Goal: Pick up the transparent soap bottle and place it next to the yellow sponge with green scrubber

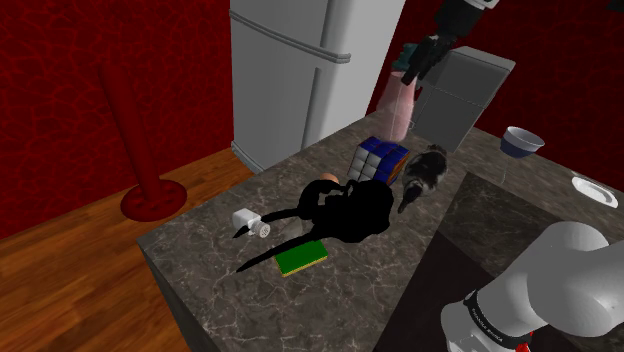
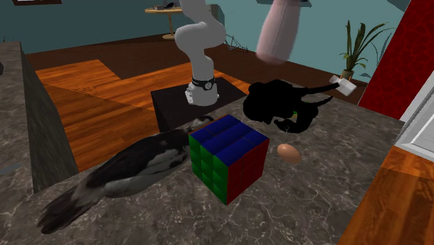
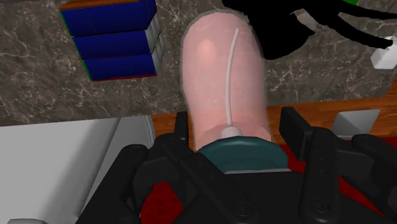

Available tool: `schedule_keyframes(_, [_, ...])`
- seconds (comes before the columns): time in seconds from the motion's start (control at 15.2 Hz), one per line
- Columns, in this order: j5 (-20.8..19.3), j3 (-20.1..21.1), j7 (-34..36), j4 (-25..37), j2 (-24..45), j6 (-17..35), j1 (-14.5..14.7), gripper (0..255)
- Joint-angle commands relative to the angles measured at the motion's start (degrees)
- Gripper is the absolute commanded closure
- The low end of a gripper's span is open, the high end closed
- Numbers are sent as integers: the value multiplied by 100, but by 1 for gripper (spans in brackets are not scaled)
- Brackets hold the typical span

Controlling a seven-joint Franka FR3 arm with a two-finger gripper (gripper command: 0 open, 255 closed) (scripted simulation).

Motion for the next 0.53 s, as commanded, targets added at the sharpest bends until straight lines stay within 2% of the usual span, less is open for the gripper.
schedule_keyframes(0.0, [34,218,285,-40,-48,-10,71,255])
schedule_keyframes(0.46, [187,999,1263,-120,-175,-65,330,255])
